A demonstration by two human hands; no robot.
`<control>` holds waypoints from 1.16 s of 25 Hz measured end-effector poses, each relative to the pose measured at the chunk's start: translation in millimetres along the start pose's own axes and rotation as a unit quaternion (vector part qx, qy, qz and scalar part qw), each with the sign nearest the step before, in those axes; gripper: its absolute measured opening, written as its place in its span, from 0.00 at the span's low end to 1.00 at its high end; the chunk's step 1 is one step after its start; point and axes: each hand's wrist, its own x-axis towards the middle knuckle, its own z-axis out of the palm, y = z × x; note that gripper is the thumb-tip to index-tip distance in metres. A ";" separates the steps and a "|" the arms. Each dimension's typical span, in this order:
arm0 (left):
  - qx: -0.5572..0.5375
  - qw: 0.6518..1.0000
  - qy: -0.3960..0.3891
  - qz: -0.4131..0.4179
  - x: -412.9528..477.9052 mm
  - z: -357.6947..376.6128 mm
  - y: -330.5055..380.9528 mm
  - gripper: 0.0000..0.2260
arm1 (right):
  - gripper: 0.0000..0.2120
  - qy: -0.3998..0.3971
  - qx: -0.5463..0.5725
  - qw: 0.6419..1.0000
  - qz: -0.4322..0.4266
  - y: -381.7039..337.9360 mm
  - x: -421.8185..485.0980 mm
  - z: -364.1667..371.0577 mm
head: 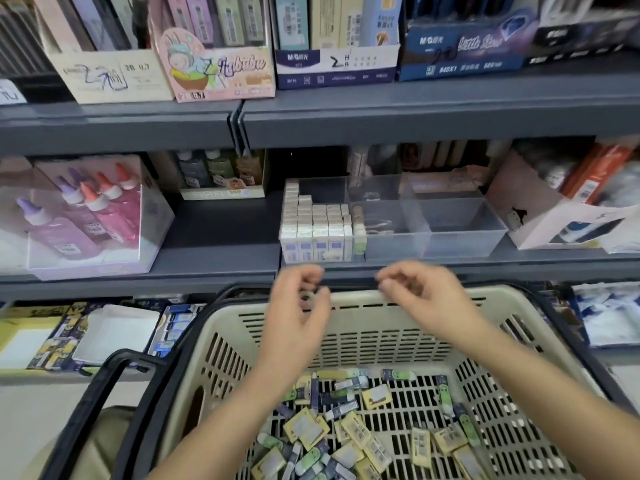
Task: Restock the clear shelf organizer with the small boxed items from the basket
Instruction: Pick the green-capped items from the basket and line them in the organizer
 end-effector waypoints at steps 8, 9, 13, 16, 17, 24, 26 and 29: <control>0.199 0.905 -0.245 -0.285 -55.7 29.6 -99.6 0.09 | 0.10 -0.247 -0.186 0.947 0.091 78.1 -39.1 97.7; 0.211 0.896 -0.254 -0.296 -63.3 30.4 -109.8 0.06 | 0.10 -0.253 -0.205 0.941 0.092 84.4 -41.2 104.6; 0.268 0.898 -0.243 -0.249 -77.4 36.2 -126.8 0.06 | 0.19 -0.238 -0.256 0.936 0.051 95.8 -46.3 130.6; 0.304 0.893 -0.284 -0.170 -81.5 46.0 -126.7 0.16 | 0.24 -0.221 -0.311 0.924 0.037 98.2 -43.9 144.0; 0.318 0.886 -0.304 -0.145 -83.2 49.4 -126.2 0.18 | 0.24 -0.217 -0.313 0.924 0.039 99.6 -42.9 144.9; 0.400 0.826 -0.383 -0.104 -82.3 66.2 -132.9 0.18 | 0.16 -0.257 -0.227 0.934 0.099 116.8 -49.9 133.1; 0.384 0.838 -0.370 -0.115 -81.3 66.7 -133.5 0.16 | 0.15 -0.254 -0.189 0.939 0.135 118.8 -49.5 129.7; 0.318 0.864 -0.354 -0.164 -78.0 61.7 -130.8 0.16 | 0.09 -0.243 -0.102 0.944 0.196 117.7 -47.3 121.9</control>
